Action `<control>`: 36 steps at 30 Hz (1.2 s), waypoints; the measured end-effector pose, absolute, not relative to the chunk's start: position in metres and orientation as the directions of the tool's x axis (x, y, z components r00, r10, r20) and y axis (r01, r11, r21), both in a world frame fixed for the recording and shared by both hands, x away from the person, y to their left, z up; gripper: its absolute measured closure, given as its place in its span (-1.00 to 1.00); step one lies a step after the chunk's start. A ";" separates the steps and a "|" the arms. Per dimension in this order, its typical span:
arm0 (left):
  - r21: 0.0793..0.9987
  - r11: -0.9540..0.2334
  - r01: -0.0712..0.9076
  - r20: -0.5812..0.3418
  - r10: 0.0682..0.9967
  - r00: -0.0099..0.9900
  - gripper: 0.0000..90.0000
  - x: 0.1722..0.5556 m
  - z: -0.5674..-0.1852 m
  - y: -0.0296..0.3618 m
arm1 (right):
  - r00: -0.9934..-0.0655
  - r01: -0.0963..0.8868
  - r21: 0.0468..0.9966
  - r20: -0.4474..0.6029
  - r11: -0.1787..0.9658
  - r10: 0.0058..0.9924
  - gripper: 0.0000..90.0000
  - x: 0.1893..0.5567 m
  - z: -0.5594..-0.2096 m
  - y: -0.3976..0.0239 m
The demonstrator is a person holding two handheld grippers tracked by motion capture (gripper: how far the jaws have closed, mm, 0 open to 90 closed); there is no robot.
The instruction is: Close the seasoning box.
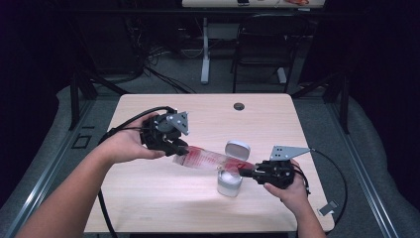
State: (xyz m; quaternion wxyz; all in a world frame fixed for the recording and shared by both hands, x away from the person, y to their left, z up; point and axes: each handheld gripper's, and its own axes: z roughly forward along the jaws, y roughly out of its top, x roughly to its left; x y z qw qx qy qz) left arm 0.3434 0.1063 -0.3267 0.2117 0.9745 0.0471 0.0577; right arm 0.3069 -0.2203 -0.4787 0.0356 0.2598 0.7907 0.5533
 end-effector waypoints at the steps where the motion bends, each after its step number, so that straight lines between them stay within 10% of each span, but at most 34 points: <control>1: 0.419 -0.906 0.069 0.092 0.117 0.989 0.74 0.343 -0.327 0.106 | -0.862 0.375 0.893 0.237 0.249 0.449 0.70 0.307 -0.480 -0.221; 13: 0.406 -0.911 0.067 0.098 0.116 0.988 0.74 0.345 -0.328 0.108 | -0.865 0.375 0.883 0.224 0.281 0.449 0.54 0.309 -0.490 -0.222; 36: 0.417 -0.903 0.105 0.079 0.151 0.985 0.74 0.347 -0.334 0.122 | -0.864 0.364 0.863 0.173 0.349 0.473 0.91 0.309 -0.497 -0.213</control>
